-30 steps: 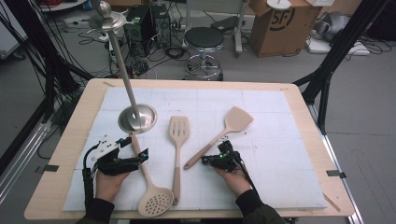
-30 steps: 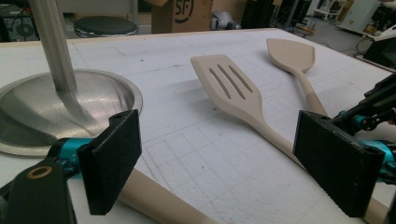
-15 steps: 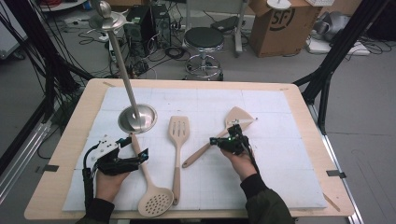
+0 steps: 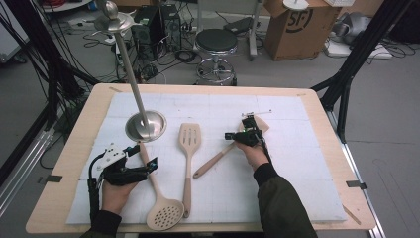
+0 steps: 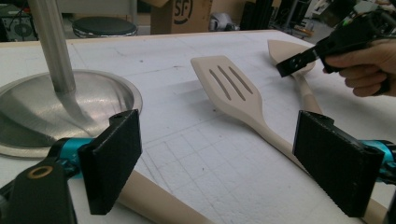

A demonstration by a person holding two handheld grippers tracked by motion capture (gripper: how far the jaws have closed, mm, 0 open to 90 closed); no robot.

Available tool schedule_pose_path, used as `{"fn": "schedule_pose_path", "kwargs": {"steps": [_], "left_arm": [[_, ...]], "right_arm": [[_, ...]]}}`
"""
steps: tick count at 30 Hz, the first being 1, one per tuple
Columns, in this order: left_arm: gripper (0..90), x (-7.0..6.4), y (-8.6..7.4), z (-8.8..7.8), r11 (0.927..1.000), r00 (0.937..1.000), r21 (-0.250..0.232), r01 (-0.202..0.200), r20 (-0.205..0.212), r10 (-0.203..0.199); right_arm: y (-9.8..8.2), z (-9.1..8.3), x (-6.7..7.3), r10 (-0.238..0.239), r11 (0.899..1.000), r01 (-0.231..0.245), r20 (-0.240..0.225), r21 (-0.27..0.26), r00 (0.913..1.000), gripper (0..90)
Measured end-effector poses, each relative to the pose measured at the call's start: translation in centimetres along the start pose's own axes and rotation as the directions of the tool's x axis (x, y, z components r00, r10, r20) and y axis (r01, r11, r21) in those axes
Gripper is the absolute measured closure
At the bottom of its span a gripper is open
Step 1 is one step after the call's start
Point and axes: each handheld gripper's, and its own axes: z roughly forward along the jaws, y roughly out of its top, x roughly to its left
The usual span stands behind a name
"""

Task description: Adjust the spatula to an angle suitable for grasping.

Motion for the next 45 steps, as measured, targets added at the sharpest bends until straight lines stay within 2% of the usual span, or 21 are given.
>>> {"fn": "schedule_pose_path", "kwargs": {"steps": [3,4,6,12,17,24,25,28,34,37,39,42,45], "left_arm": [[16.3,0.1,0.0,0.0,1.0000,1.0000,-0.003,0.006,-0.001,-0.006],[16.3,0.1,0.0,0.1,1.0000,1.0000,-0.003,0.006,0.003,-0.006],[16.3,0.1,0.0,0.1,1.0000,1.0000,0.000,0.003,0.003,-0.003],[16.3,0.1,0.0,0.0,1.0000,1.0000,0.000,0.005,0.004,-0.005],[16.3,0.1,-0.1,0.0,1.0000,1.0000,0.002,0.007,0.003,-0.007],[16.3,0.1,0.0,0.0,1.0000,1.0000,0.003,0.001,0.001,-0.001],[16.4,0.1,0.0,0.0,1.0000,1.0000,0.000,0.003,0.002,-0.003],[16.3,0.1,0.0,-0.1,1.0000,1.0000,-0.001,0.003,0.002,-0.003],[16.9,-0.1,0.0,-0.1,1.0000,1.0000,0.002,0.001,0.009,-0.001],[16.9,-0.1,0.0,-0.1,1.0000,0.9999,0.000,0.001,0.013,-0.001],[16.9,-0.1,0.0,-0.1,1.0000,0.9999,-0.003,0.006,0.014,-0.006],[16.9,-0.1,0.0,-0.2,1.0000,0.9999,-0.003,0.006,0.014,-0.006],[17.1,-0.1,0.0,-0.2,1.0000,0.9999,-0.006,-0.002,0.014,0.002]], "right_arm": [[-0.2,0.6,-0.5,-0.011,1.000,0.010,0.047,0.022,0.9988,89.7],[-0.1,0.5,-0.8,-0.016,1.000,0.015,0.042,0.015,0.9990,89.6],[0.0,0.1,-1.2,-0.043,0.999,0.043,0.089,0.003,0.9951,89.8],[-0.1,-0.4,-1.2,-0.080,0.997,0.077,0.128,0.032,0.9886,89.9],[-0.6,-1.7,-1.0,-0.107,0.991,0.094,0.150,0.092,0.9829,89.9],[-1.8,-3.3,-0.9,-0.121,0.989,0.103,0.179,0.106,0.9763,89.9],[-2.3,-3.7,-0.5,-0.133,0.989,0.115,0.201,0.096,0.9705,89.9],[-3.2,-4.3,-0.8,-0.091,0.994,0.078,0.185,0.078,0.9785,89.9],[-4.4,-5.4,-0.6,-0.072,0.996,0.061,0.192,0.064,0.9787,89.9],[-5.6,-6.2,-0.7,-0.032,0.999,0.024,0.166,0.049,0.9856,89.9],[-6.4,-6.7,-0.8,-0.024,0.999,0.019,0.157,0.031,0.9874,89.9],[-7.3,-7.4,-0.5,-0.021,1.000,0.020,0.163,0.010,0.9864,89.9],[-8.3,-8.2,0.2,-0.048,0.999,0.050,0.202,-0.007,0.9782,89.9]]}}
